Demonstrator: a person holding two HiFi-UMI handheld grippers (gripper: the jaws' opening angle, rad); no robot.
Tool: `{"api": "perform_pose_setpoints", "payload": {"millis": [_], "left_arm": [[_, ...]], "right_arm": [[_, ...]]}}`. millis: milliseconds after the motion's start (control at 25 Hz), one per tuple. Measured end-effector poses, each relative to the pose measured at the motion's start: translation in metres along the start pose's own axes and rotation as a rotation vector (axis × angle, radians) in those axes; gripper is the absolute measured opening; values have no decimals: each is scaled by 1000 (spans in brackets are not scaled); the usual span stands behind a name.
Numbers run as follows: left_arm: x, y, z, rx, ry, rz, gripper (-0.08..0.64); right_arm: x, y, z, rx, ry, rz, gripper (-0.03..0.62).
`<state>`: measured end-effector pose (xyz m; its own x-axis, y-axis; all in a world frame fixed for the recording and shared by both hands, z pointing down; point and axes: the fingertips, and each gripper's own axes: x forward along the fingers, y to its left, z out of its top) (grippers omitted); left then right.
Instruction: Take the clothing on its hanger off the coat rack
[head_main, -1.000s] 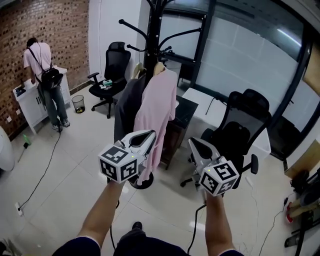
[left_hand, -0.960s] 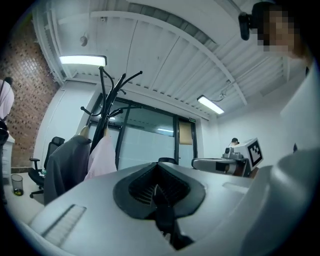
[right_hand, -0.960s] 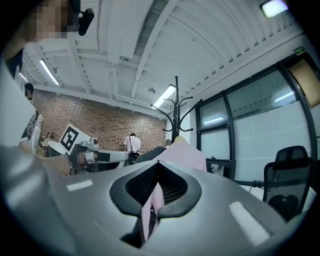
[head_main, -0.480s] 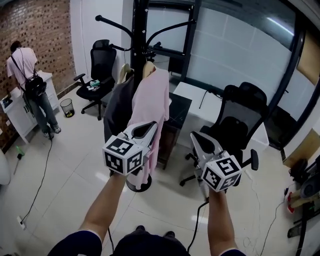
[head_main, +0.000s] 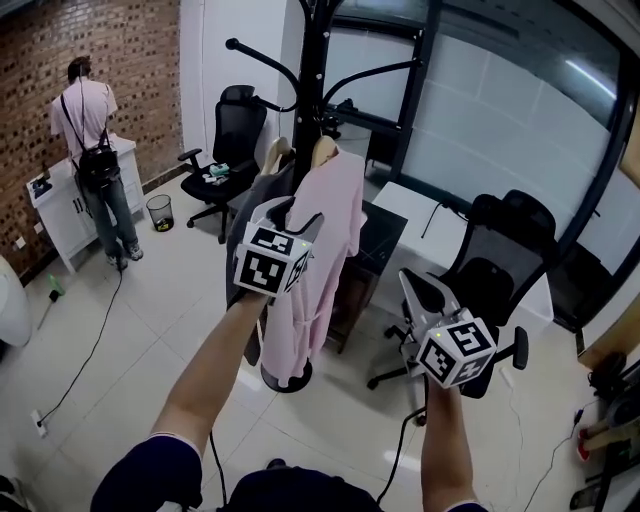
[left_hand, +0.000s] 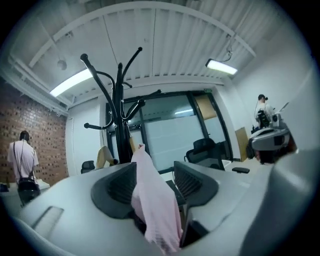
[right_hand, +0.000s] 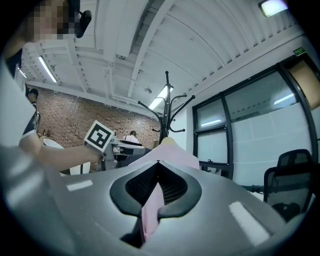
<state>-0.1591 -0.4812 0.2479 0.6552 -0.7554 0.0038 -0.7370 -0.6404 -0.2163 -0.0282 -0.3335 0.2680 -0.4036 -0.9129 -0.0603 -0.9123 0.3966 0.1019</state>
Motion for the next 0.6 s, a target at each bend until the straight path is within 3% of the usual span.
{"api": "perform_pose_setpoints", "payload": {"millis": [160, 360, 520, 600], "left_arm": [[32, 20, -6, 73, 120, 4, 298], [62, 28, -35, 75, 302, -42, 293], [78, 28, -53, 77, 373, -79, 282], [83, 31, -59, 69, 399, -80, 237]], "right_arm": [[-4, -7, 3, -1, -8, -11, 2], [-12, -14, -1, 12, -11, -27, 2], [-20, -24, -6, 20, -5, -52, 2], [-23, -28, -7, 21, -4, -63, 2]]}}
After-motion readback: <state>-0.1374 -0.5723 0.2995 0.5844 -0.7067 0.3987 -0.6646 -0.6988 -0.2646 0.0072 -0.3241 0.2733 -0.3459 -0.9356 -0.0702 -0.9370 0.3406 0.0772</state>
